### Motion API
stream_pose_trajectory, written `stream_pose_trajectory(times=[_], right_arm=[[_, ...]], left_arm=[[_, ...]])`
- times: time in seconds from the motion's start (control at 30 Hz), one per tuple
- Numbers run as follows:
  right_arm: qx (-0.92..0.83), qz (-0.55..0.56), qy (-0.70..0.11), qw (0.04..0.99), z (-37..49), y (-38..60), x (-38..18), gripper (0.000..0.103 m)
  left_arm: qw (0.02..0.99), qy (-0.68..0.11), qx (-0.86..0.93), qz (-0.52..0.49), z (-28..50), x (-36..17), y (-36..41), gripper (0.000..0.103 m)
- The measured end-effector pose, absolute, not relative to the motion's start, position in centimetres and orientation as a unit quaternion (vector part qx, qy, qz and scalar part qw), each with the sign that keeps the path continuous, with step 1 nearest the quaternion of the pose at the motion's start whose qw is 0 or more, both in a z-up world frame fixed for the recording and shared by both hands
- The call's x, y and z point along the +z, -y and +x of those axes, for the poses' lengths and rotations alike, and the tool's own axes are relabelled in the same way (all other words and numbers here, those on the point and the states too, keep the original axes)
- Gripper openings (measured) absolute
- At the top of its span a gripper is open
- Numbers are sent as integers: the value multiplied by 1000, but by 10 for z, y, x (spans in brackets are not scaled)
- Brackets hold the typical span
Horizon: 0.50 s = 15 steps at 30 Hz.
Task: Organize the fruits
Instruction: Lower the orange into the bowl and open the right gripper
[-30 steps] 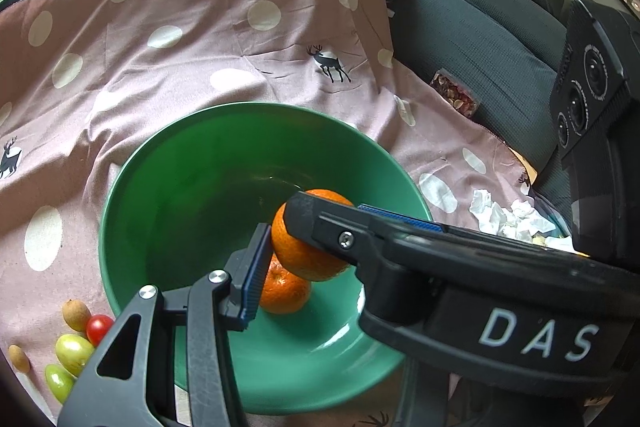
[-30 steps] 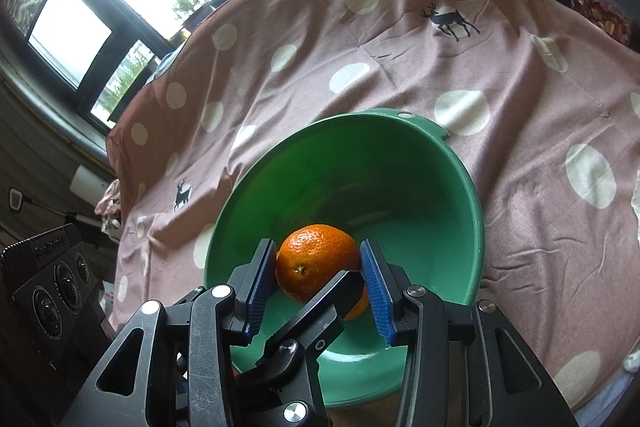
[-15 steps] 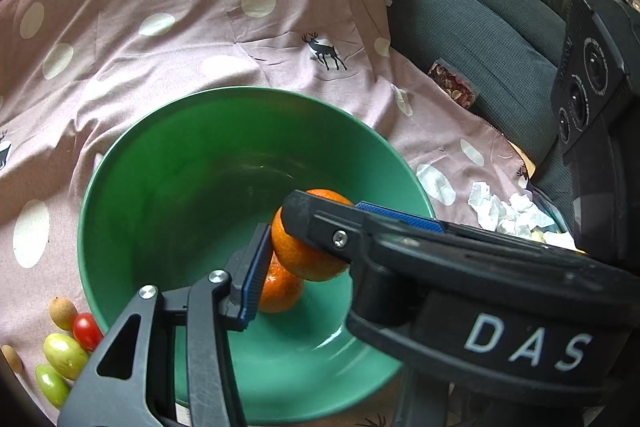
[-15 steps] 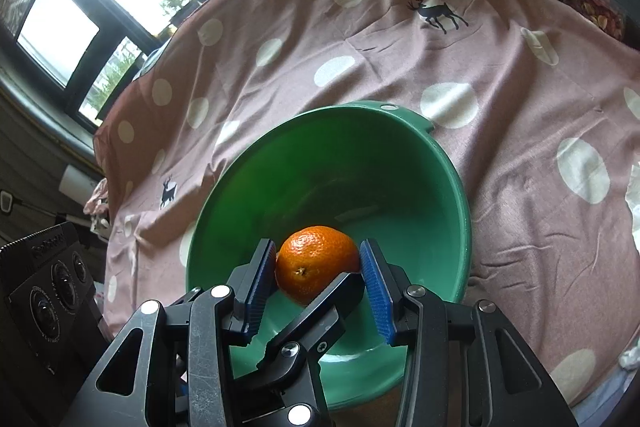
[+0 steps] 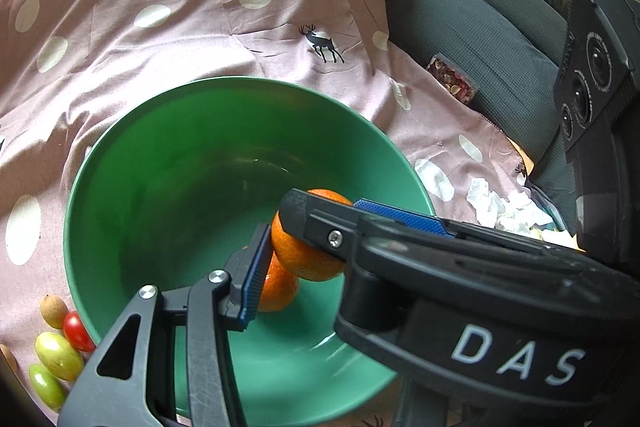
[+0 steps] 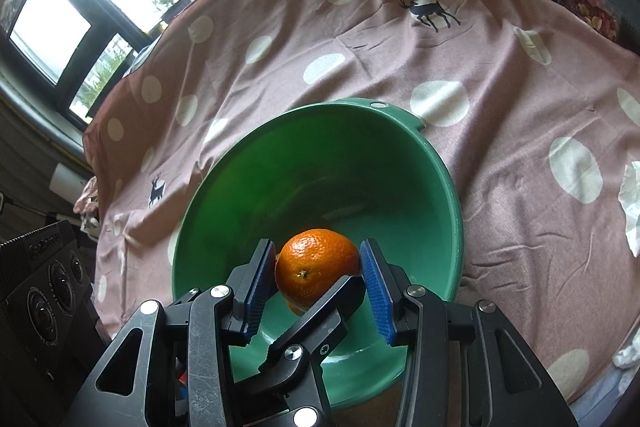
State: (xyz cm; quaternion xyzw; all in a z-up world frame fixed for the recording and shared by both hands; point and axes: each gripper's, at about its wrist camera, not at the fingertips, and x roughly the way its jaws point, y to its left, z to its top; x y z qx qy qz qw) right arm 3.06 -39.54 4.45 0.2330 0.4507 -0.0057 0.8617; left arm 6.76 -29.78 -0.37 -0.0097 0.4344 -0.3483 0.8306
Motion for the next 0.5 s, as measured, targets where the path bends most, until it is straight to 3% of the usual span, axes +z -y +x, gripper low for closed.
stream_pose_trajectory(times=[0.5], right_arm=[[-23,214,-457,863,32,391,44,46]], left_arm=[[825,-441,-353,-30,71,-6,297,44]])
